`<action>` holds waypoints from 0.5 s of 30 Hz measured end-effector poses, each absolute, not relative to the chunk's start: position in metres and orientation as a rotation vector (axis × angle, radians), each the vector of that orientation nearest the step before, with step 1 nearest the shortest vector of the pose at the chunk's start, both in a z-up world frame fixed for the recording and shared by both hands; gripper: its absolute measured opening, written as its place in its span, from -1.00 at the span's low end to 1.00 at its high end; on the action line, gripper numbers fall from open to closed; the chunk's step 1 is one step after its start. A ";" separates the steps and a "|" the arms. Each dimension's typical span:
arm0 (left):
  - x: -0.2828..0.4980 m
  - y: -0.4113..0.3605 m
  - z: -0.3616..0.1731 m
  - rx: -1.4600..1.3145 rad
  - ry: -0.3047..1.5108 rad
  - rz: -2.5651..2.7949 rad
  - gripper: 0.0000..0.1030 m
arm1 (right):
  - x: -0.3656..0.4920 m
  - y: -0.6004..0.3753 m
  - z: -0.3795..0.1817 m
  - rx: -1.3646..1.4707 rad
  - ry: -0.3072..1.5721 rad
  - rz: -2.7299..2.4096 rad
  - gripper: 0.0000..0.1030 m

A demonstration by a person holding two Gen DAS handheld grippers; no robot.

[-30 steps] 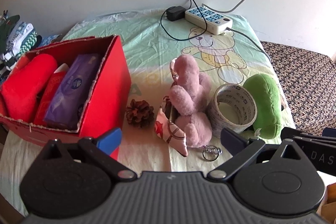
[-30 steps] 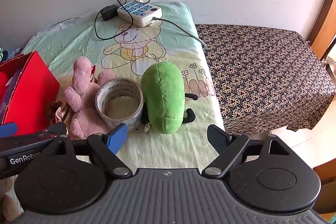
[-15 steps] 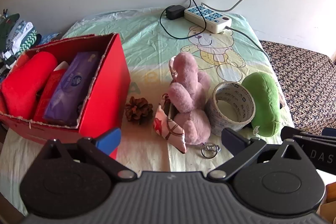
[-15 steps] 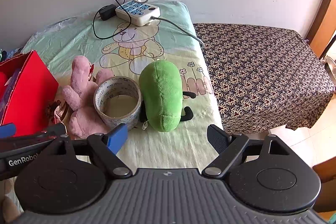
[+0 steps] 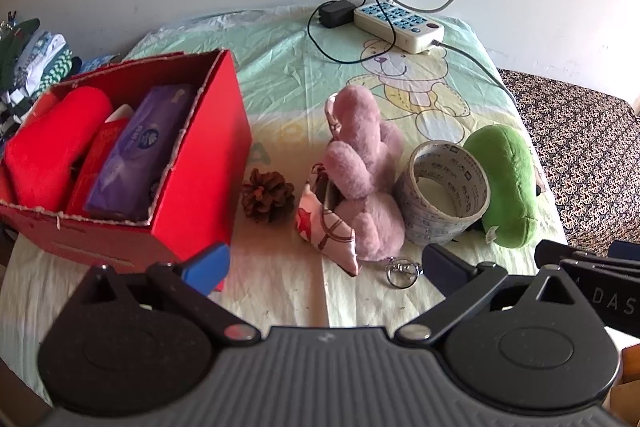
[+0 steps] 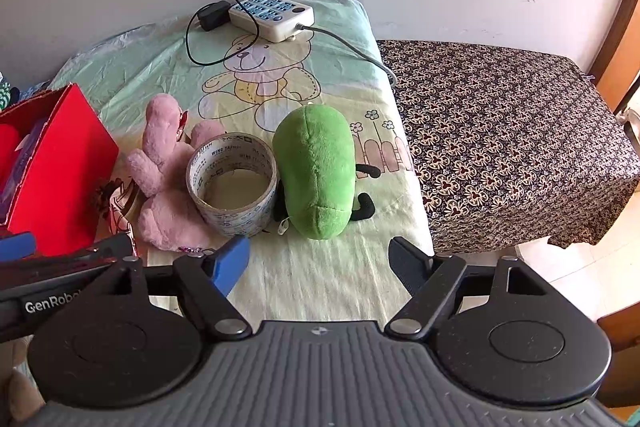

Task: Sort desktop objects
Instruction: 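Move the right tool toward the green plush toy beside the tape roll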

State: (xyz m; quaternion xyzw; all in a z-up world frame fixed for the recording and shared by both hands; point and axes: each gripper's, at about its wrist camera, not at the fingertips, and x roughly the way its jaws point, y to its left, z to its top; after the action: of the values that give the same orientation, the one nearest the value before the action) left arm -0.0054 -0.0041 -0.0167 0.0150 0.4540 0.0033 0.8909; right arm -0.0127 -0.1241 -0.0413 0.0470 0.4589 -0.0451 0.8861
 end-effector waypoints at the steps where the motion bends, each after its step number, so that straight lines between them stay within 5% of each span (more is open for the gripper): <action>1: -0.006 -0.004 -0.017 0.031 0.944 0.007 0.98 | -0.013 -0.124 -0.042 0.095 0.954 -0.092 0.49; 15: -0.009 -0.007 -0.029 0.038 0.972 0.011 0.98 | -0.013 -0.126 -0.057 0.119 0.993 -0.091 0.49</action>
State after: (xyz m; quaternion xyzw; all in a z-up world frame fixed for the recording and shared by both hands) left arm -0.0090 -0.0075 -0.0291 0.0184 0.4673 0.0053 0.8839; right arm -0.0130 -0.1261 -0.0570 0.0571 0.4757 -0.0436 0.8767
